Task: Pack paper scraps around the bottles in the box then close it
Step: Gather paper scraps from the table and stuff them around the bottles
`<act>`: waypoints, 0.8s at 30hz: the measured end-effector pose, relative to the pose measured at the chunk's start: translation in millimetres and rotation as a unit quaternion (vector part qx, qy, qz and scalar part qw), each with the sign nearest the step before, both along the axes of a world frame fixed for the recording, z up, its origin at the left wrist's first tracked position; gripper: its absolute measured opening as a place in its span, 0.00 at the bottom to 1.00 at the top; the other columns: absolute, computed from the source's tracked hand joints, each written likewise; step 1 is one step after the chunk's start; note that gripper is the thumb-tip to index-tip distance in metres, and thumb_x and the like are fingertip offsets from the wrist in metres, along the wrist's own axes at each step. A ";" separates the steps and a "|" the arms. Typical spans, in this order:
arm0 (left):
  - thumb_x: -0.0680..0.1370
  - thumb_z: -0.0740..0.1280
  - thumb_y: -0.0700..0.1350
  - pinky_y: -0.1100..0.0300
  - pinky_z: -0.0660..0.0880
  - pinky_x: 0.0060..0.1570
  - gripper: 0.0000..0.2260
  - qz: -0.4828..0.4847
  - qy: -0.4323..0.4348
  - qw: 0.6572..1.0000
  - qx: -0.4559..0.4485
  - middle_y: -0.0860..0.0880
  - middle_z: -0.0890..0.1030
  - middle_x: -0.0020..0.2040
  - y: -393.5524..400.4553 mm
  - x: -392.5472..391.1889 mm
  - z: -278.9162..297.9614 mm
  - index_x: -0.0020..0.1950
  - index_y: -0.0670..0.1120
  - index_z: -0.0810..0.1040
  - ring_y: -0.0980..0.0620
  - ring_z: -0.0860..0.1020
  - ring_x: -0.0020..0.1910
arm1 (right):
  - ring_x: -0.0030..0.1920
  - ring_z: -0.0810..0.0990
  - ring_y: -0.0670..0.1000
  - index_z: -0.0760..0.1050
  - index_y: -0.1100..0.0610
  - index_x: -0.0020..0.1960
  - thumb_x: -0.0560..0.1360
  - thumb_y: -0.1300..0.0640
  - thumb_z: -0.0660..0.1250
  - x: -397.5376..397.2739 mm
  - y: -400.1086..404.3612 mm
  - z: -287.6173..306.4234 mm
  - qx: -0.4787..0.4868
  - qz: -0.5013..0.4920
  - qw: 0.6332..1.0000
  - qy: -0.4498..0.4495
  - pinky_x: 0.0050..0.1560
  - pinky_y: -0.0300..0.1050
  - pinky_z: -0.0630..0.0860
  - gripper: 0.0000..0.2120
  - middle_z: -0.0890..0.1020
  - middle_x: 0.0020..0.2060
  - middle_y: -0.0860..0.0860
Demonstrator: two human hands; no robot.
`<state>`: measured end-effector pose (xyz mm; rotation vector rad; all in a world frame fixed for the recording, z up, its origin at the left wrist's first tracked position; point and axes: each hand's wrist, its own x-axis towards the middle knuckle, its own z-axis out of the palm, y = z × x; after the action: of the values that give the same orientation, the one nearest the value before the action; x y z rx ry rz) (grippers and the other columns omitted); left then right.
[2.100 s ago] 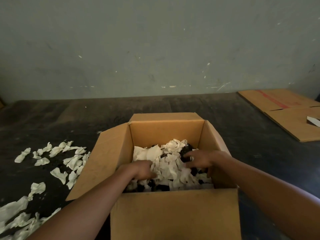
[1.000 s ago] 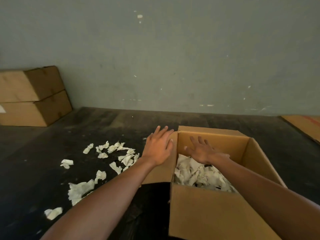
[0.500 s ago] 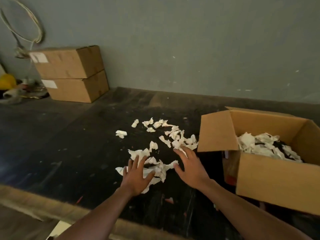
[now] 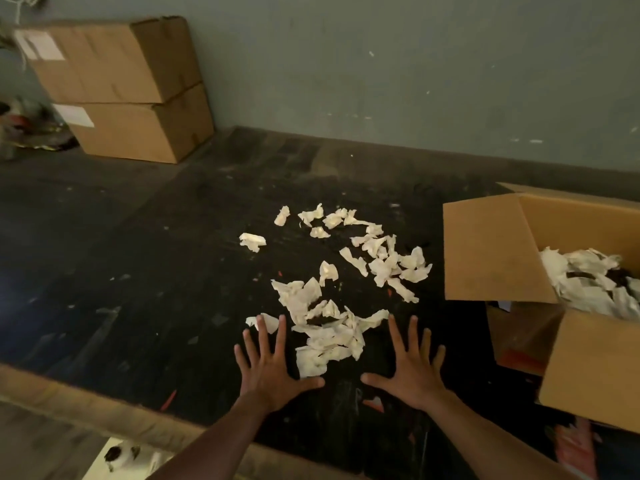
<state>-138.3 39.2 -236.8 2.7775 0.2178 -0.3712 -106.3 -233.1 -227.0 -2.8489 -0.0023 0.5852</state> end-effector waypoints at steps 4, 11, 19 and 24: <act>0.58 0.55 0.83 0.41 0.32 0.72 0.60 -0.076 0.002 0.997 0.003 0.46 0.26 0.75 10.7 45.5 -2.7 0.73 0.55 0.24 0.43 0.30 0.75 | 0.74 0.27 0.59 0.19 0.40 0.70 0.58 0.16 0.52 36.7 34.1 -3.2 0.030 0.067 0.997 -0.018 0.71 0.69 0.31 0.59 0.24 0.71 0.55; 0.72 0.60 0.54 0.50 0.56 0.71 0.39 -0.129 -0.074 0.986 -0.069 0.51 0.59 0.77 25.4 105.5 15.1 0.76 0.59 0.39 0.50 0.57 0.71 | 0.77 0.33 0.50 0.33 0.40 0.77 0.69 0.28 0.60 84.1 87.9 3.6 0.191 0.160 0.966 -0.062 0.76 0.63 0.40 0.49 0.33 0.77 0.50; 0.78 0.60 0.54 0.37 0.52 0.72 0.33 0.009 -0.123 0.990 -0.065 0.49 0.50 0.79 98.2 195.9 31.3 0.78 0.64 0.46 0.39 0.48 0.76 | 0.76 0.55 0.59 0.60 0.41 0.75 0.77 0.33 0.48 171.9 50.1 31.5 0.122 -0.224 0.923 -0.290 0.73 0.70 0.48 0.29 0.59 0.76 0.56; 0.79 0.60 0.60 0.38 0.48 0.75 0.37 0.080 -0.048 0.982 -0.165 0.44 0.45 0.81 117.8 273.7 22.4 0.79 0.55 0.41 0.40 0.43 0.78 | 0.77 0.38 0.64 0.43 0.34 0.76 0.76 0.31 0.51 226.1 13.9 35.3 0.083 -0.359 0.928 -0.053 0.69 0.77 0.42 0.32 0.38 0.79 0.52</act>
<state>135.4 157.0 -214.3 2.4245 0.3218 -0.2105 119.8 -219.2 -191.7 -2.4485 0.8819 0.2491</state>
